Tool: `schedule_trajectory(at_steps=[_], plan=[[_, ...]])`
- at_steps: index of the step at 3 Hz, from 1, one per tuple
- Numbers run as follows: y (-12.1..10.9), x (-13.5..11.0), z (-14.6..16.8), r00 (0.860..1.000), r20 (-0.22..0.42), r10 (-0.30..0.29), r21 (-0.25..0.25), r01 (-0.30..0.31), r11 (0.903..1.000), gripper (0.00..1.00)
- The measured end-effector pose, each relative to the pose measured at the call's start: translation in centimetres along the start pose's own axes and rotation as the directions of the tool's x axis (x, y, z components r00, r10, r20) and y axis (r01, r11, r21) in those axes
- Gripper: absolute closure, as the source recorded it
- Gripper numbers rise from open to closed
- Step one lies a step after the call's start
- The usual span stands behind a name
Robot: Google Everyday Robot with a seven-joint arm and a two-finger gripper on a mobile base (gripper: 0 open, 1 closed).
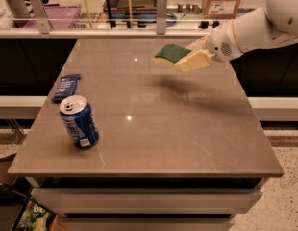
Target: Move sponge near pepsi can
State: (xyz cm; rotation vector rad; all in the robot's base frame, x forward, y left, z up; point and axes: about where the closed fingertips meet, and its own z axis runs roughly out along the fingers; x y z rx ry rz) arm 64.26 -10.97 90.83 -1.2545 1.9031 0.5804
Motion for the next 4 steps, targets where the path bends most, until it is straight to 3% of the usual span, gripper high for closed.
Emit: schedule_trajectory(at_steps=[1,2,4], plan=[[2.4,1.1,-0.3,0.999,-0.009,-0.037,-0.06,0.036,0.9975,1.0],[5.3,1.9,0.0,0.997,-0.009,-0.082,-0.13,0.08,0.9883,1.0],[11.5,2.1,2.2,0.986,-0.015,-0.164,-0.223,0.156,0.9621,1.0]])
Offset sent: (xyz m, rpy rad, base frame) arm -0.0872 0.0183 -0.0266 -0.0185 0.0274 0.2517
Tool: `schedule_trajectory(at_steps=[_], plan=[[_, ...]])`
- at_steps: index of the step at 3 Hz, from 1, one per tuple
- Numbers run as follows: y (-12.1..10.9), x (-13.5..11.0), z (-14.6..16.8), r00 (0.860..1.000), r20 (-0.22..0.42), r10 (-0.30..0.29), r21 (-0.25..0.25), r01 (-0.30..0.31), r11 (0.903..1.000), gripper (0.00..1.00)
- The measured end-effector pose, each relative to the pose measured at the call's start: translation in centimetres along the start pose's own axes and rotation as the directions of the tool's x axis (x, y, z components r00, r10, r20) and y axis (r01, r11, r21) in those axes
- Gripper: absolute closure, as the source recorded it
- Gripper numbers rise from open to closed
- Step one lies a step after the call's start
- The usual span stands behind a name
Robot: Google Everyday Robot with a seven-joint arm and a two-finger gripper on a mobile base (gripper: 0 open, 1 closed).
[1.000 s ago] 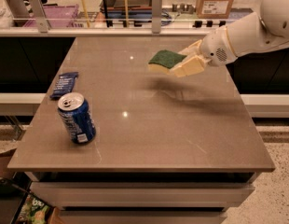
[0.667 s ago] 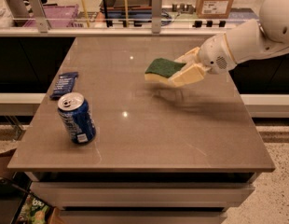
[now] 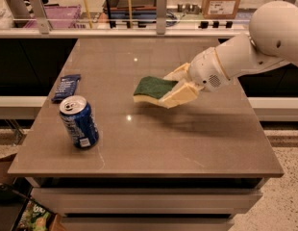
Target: Move sponge near pepsi can
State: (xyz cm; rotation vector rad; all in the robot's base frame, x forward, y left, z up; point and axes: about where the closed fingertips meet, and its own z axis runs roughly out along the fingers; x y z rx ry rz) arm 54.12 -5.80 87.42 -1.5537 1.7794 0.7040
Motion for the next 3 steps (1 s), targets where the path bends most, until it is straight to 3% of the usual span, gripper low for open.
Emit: schedule_trajectory(at_steps=[2,3], plan=[[5.0,-1.2,4.2,1.0,-0.015,-0.024,-0.041,0.023,0.9989,1.0],[6.4,-0.5,4.8,1.0,-0.002,-0.006,-0.026,0.005,0.9996,1.0]])
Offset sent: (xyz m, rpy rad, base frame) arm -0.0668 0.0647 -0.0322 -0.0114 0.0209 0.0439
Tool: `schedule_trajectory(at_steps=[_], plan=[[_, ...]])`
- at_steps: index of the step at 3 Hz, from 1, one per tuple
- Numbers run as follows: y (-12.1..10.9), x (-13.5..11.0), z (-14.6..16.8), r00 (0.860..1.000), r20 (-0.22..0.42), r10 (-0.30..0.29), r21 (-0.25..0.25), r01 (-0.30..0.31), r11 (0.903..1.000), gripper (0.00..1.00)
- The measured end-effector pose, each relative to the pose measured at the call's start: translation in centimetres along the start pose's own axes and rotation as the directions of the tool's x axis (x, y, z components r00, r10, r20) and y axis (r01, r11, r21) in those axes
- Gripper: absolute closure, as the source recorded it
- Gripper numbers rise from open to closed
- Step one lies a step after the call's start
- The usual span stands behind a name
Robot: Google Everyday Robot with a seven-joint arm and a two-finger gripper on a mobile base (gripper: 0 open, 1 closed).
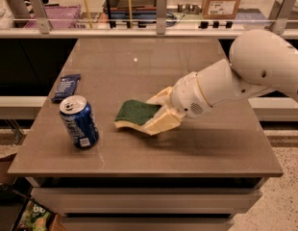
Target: Move sponge near pepsi can
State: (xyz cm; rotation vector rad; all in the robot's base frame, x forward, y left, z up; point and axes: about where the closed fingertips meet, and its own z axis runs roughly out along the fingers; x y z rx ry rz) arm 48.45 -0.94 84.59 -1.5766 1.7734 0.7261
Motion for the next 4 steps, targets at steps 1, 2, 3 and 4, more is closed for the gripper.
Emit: schedule_trajectory(at_steps=[1,2,3,4], plan=[[0.5,1.3,-0.3,0.999,0.015,0.028,0.024,-0.029,0.9993,1.0],[0.8,2.4,-0.6,0.998,0.025,0.053,0.033,-0.053,0.998,1.0],[1.2,2.9,-0.3,0.998,0.021,0.06,0.001,-0.06,0.9982,1.0],[2.0,3.0,0.7,0.998,0.013,0.059,-0.057,-0.058,0.9967,1.0]])
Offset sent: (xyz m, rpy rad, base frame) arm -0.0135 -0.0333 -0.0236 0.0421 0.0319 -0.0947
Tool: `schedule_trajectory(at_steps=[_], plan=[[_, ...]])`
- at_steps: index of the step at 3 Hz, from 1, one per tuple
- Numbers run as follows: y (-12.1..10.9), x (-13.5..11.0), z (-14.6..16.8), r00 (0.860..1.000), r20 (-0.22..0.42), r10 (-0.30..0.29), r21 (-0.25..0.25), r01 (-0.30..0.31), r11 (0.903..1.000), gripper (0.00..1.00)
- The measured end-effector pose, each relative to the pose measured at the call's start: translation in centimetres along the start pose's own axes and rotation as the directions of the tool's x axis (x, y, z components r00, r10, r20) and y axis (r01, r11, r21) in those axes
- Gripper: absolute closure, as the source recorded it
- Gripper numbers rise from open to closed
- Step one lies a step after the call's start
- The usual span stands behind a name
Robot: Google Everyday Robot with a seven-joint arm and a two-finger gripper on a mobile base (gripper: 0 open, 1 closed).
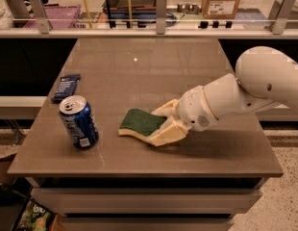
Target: Move sponge near pepsi can
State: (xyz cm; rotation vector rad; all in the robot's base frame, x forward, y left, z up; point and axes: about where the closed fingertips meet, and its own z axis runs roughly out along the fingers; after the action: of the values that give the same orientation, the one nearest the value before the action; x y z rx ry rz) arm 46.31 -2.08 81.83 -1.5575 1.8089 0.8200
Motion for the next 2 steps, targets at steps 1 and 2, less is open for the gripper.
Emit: schedule_trajectory(at_steps=[1,2], plan=[[0.15,-0.13,0.03,1.0,-0.002,0.001,-0.009,-0.001,1.0,1.0],[0.15,-0.18,0.0,1.0,-0.002,0.001,-0.009,-0.001,1.0,0.82]])
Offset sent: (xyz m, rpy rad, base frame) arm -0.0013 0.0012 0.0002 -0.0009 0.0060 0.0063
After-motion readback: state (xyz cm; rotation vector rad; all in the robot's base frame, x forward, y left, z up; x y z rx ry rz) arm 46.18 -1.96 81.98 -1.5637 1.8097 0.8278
